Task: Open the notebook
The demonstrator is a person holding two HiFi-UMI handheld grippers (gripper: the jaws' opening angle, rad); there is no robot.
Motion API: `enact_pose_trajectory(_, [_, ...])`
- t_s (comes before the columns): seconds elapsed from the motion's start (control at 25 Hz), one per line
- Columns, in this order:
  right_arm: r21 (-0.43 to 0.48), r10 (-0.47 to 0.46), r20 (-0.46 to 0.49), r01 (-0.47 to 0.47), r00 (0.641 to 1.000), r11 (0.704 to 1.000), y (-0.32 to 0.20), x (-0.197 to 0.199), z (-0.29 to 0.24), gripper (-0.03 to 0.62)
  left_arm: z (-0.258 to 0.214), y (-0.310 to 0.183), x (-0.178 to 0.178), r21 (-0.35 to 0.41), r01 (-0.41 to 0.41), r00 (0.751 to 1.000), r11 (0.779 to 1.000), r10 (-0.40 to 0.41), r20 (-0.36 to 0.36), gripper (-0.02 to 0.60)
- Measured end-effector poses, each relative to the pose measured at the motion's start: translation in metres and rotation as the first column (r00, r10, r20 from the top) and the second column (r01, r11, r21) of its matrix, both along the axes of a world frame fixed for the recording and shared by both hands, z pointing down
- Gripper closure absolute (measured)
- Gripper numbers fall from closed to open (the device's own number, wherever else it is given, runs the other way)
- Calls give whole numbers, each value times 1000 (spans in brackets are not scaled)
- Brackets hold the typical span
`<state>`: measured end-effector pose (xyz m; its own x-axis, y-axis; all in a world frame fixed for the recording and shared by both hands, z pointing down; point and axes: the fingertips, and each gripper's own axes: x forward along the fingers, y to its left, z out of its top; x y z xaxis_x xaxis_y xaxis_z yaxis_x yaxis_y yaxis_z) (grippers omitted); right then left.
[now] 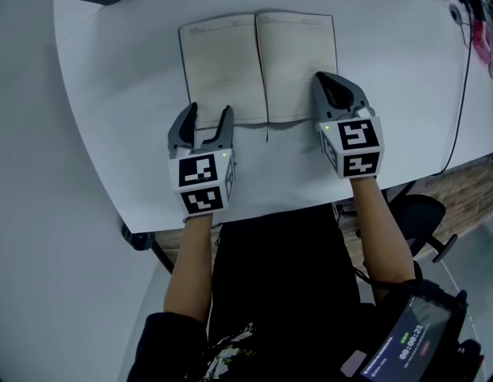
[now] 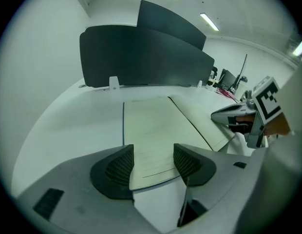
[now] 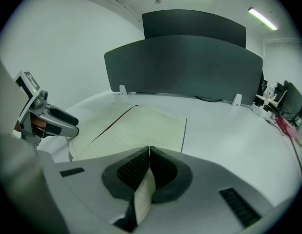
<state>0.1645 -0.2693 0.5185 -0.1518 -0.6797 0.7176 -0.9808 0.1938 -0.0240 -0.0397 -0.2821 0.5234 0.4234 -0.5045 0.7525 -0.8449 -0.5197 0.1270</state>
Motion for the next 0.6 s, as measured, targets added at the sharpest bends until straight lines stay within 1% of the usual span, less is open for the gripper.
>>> enact_pose_trajectory(0.08, [1,-2,-4,2,1000,1000,1,0,0,530,-3,-1,5,-43,48,996,998,-51,-69,324])
enact_pose_trajectory(0.16, [-2,-4,5,4,1000,1000,1,0,0,530,-6,-3,16,-88,67,986,994,-80,-149,327])
enact_pose_trajectory(0.24, [-5,-8,13,8,1000,1000,1,-1,0,530,-8,-2,34,-121,40,976,992,-65,-210,328])
enact_pose_trajectory(0.36, [-9,-16,23,17,1000,1000,2,-2,0,530,-14,5,71,-166,-40,952,985,-13,-306,328])
enact_pose_trajectory(0.4, [-10,-15,35,16,999,1000,1,-2,0,530,-19,6,83,-166,-69,943,984,10,-333,328])
enact_pose_trajectory(0.48, [-2,21,82,-21,996,1000,0,6,-3,528,-32,9,107,-125,-129,927,984,75,-367,331])
enact_pose_trajectory(0.52, [11,65,98,-66,993,998,0,16,-6,528,-38,12,121,-90,-167,920,982,123,-372,333])
enact_pose_trajectory(0.6, [61,172,82,-177,982,982,4,45,-15,528,-49,22,149,-19,-253,901,967,228,-370,341])
